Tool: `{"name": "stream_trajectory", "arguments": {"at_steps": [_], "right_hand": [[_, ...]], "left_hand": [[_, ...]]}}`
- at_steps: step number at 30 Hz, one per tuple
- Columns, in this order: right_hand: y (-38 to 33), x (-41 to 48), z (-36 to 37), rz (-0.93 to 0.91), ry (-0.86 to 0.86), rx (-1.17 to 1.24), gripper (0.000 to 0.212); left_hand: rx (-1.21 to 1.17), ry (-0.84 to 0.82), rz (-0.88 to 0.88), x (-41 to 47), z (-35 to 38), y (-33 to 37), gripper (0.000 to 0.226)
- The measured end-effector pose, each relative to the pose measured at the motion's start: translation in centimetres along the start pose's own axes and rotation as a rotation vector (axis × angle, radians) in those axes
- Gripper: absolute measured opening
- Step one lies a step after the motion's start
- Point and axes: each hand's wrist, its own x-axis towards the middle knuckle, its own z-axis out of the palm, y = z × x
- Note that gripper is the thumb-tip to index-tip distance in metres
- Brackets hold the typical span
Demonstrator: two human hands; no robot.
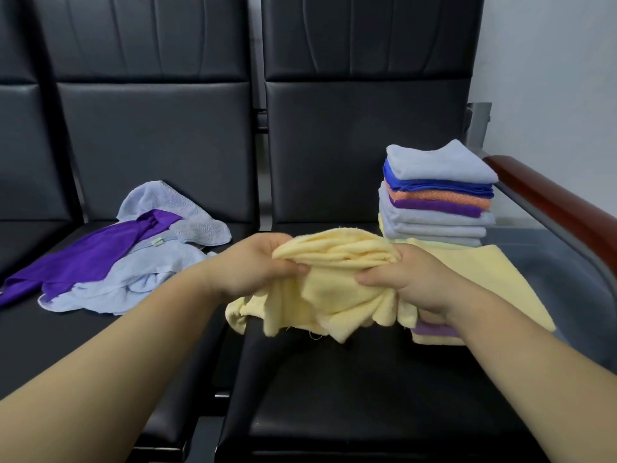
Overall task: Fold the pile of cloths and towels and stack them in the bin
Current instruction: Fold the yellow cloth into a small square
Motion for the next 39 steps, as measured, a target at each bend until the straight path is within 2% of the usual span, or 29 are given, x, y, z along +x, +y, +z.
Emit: {"name": "stream_trajectory", "arguments": {"at_steps": [2,4,6,8,10,11,13,14,16,17,19,20,22,25,26,27,29,30,32,34,35,37,39], "right_hand": [[-0.3,0.0,0.2,-0.003,-0.097,-0.006,0.044],[-0.3,0.1,0.6,0.015,-0.101,-0.312,0.052],[0.2,0.6,1.2,0.038,-0.005,-0.679,0.033],[0.1,0.9,1.5,0.013,0.074,-0.87,0.005],[-0.2,0.9,1.0,-0.005,0.144,-0.829,0.016],[-0.4,0.8,0.7,0.0,0.162,-0.697,0.018],[-0.4,0.5,0.1,0.02,0.154,-0.381,0.011],[-0.2,0.4,0.0,0.027,0.138,-0.262,0.011],[0.4,0.6,-0.3,0.014,0.106,-0.103,0.032],[0.5,0.7,-0.4,0.011,0.082,-0.065,0.043],[0.4,0.7,-0.6,0.003,-0.014,-0.105,0.054],[0.3,0.7,-0.5,0.01,-0.06,-0.214,0.058],[0.3,0.8,0.0,0.026,-0.081,-0.531,0.058],[0.2,1.1,1.0,-0.027,0.077,-0.887,0.013],[0.1,1.2,1.1,-0.044,0.15,-0.912,0.011],[0.1,1.3,0.9,-0.05,0.208,-0.889,0.018],[0.2,1.4,0.4,-0.052,0.234,-0.697,0.02],[0.3,1.3,0.2,-0.048,0.201,-0.56,0.015],[0.3,0.9,0.1,-0.032,0.113,-0.294,0.013],[0.2,0.5,0.1,-0.018,0.014,-0.134,0.03],[0.3,0.5,-0.1,-0.012,-0.027,-0.124,0.039],[0.2,0.6,-0.1,0.015,-0.087,-0.262,0.054],[0.4,1.0,0.3,0.045,-0.072,-0.513,0.053]], "left_hand": [[-0.292,0.072,0.007,0.2,0.0,-0.1,0.041],[-0.44,0.096,0.017,0.4,0.2,0.2,0.041],[-0.479,0.072,0.027,0.4,0.3,0.9,0.044],[-0.328,-0.007,0.042,0.2,0.3,1.4,0.045],[0.17,-0.054,0.043,0.0,0.5,1.5,0.033],[0.383,-0.05,0.03,-0.1,0.4,1.4,0.025],[0.495,-0.055,0.007,-0.2,0.2,1.2,0.022],[0.439,-0.039,0.004,-0.2,0.0,0.9,0.022],[0.166,0.041,0.014,-0.2,-0.4,0.4,0.01],[-0.005,0.085,0.008,-0.1,-0.4,0.1,0.015],[-0.305,0.162,-0.007,0.3,-0.6,-0.3,0.03],[-0.39,0.182,-0.002,0.4,-0.6,-0.2,0.033],[-0.396,0.182,0.038,0.4,-0.4,0.2,0.036],[-0.216,0.031,0.065,0.0,0.1,1.0,0.034],[-0.101,-0.029,0.042,-0.1,0.2,1.1,0.033],[0.073,-0.075,0.015,-0.1,0.3,0.9,0.03],[0.4,-0.114,-0.038,0.0,0.4,0.4,0.025],[0.471,-0.096,-0.045,0.0,0.4,0.4,0.023],[0.407,-0.01,-0.018,0.1,0.1,0.1,0.015],[0.106,0.05,0.011,0.1,-0.4,-0.1,0.013],[-0.085,0.063,0.018,0.1,-0.5,-0.1,0.02],[-0.329,0.104,0.032,0.3,-0.4,-0.2,0.032],[-0.338,0.162,0.059,0.3,0.0,0.3,0.03]]}}
